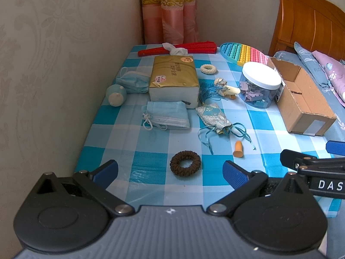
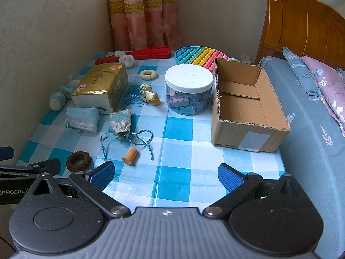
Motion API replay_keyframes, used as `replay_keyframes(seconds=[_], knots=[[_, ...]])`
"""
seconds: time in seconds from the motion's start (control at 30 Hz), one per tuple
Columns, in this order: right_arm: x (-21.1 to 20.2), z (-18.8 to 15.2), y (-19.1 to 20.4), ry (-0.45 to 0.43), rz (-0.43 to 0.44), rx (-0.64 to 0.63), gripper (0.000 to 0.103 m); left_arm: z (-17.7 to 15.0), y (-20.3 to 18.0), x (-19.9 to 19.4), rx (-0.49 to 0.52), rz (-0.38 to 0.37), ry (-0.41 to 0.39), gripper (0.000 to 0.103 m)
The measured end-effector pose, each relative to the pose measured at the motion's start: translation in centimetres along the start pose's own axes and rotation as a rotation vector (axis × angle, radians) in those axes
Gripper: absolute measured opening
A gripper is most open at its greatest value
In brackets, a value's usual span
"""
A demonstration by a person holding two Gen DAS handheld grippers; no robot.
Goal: Organize soft objects
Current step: 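Move the left tool toward the brown knitted hair tie on the cloth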
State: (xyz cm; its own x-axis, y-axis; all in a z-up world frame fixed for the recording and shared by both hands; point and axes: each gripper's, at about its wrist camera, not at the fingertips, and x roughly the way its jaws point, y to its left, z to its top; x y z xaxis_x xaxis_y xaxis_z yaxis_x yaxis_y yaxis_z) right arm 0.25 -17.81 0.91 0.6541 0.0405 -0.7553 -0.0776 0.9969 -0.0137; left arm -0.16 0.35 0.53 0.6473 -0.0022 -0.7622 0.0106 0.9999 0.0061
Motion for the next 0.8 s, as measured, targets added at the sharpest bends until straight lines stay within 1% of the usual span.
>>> replay_keyframes(seconds=[0.6, 0.8], knots=[[-0.26, 0.31, 0.6, -0.007, 0.005, -0.016, 0.103, 0.19, -0.04, 0.11, 0.002, -0.002, -0.003, 0.102], [-0.16, 0.39, 0.75, -0.015, 0.012, -0.035, 0.103, 0.12, 0.28, 0.39, 0.008, -0.012, -0.019, 0.102]])
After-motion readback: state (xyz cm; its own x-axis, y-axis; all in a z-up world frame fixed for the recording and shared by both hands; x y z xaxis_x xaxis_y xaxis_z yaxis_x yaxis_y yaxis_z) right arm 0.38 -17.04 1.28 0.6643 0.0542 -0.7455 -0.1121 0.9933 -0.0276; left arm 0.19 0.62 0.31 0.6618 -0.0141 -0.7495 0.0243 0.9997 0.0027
